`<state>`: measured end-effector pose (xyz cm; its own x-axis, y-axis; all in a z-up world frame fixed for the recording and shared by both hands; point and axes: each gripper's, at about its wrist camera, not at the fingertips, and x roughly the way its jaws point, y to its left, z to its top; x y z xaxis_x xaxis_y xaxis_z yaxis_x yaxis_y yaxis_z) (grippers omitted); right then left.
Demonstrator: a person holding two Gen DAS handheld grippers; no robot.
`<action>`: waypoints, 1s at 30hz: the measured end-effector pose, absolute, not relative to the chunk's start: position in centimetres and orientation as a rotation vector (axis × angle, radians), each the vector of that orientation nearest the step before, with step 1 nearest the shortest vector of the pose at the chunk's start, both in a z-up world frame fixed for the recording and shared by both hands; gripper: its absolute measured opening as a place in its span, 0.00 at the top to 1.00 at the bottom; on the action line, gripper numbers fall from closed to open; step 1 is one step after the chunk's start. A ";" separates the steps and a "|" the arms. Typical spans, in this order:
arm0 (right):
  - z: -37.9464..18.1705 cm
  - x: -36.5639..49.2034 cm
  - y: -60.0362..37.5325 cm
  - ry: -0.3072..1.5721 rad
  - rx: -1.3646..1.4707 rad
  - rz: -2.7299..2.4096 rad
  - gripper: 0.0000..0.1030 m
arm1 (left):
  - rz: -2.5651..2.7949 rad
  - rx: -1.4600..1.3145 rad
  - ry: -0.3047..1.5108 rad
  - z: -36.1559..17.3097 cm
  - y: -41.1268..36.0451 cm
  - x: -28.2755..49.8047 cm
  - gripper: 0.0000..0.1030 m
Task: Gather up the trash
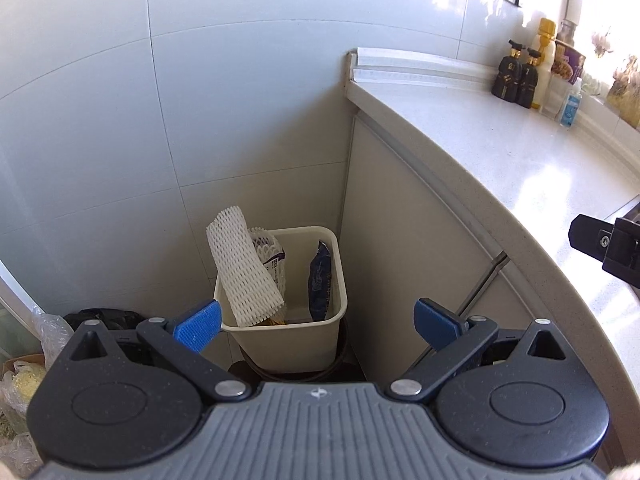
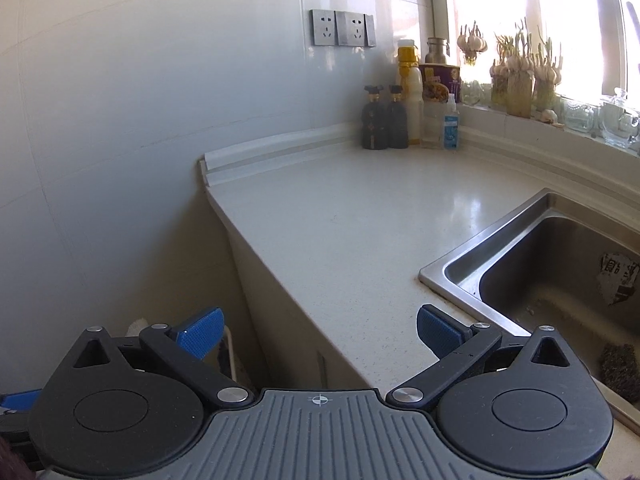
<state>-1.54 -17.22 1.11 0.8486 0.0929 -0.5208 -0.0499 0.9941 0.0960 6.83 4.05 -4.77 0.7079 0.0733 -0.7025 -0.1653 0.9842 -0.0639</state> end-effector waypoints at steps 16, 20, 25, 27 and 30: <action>0.9 -1.5 -17.3 0.562 0.079 0.096 0.00 | 0.126 -0.125 0.772 -4.8 4.0 6.7 0.00; 0.8 -1.5 -17.2 0.564 0.076 0.099 0.00 | 0.127 -0.126 0.771 -4.8 4.0 6.7 0.00; 0.9 -1.5 -17.1 0.565 0.072 0.104 0.00 | 0.125 -0.127 0.772 -4.8 4.0 6.7 0.00; 0.9 -1.4 -17.1 0.566 0.071 0.106 0.00 | 0.126 -0.127 0.773 -4.8 4.0 6.7 0.00; 0.9 -1.4 -17.1 0.566 0.071 0.107 0.00 | 0.126 -0.128 0.773 -4.8 4.0 6.7 0.00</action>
